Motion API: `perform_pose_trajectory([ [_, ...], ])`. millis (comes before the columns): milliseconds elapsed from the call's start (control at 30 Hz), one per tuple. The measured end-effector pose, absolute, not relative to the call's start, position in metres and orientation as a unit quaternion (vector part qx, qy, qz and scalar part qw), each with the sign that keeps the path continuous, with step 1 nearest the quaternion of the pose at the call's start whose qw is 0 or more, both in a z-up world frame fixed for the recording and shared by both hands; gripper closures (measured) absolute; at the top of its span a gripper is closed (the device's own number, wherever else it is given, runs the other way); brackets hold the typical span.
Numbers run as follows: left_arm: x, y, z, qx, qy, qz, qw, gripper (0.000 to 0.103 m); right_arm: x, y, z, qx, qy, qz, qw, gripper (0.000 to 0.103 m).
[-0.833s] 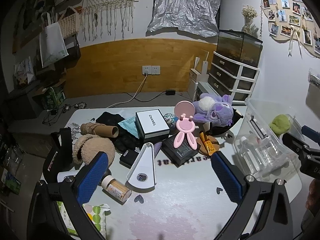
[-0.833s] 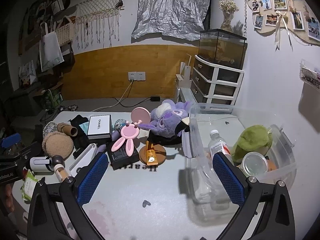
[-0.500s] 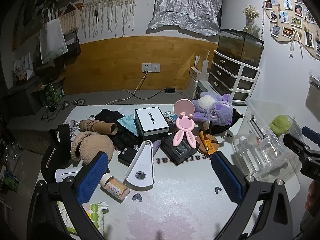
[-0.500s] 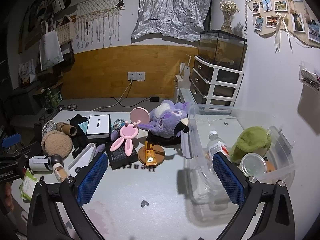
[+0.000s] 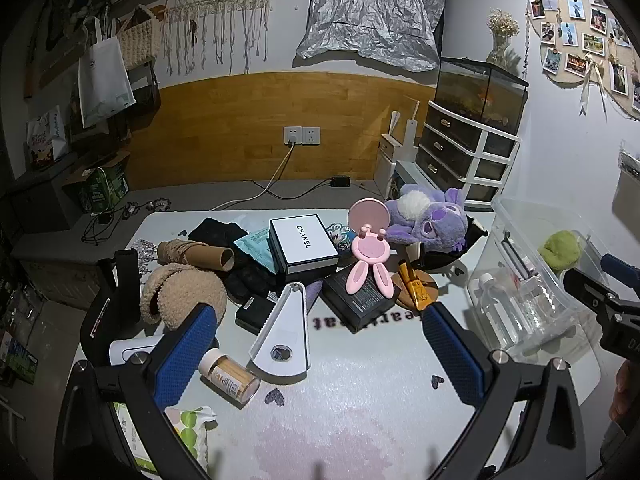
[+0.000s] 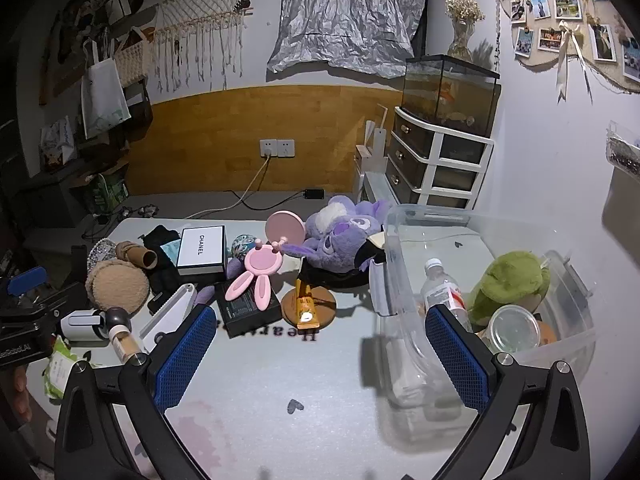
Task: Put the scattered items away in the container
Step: 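Move the right tool toward the orange hand cream tube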
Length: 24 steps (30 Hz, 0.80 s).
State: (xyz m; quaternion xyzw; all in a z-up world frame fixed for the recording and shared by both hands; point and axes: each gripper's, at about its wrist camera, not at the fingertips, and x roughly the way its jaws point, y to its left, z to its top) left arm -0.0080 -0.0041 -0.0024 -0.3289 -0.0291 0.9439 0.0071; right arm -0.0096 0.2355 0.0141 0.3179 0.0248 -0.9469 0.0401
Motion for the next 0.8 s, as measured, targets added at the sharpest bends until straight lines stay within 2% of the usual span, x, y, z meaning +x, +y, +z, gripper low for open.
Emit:
perform_pose_trajectory([
  [800, -0.034, -0.007, -0.016, -0.352, -0.031, 0.936, 0.001, 0.000, -0.039, 0.227, -0.011, 0.357, 0.040, -0.932, 0.045, 0.000],
])
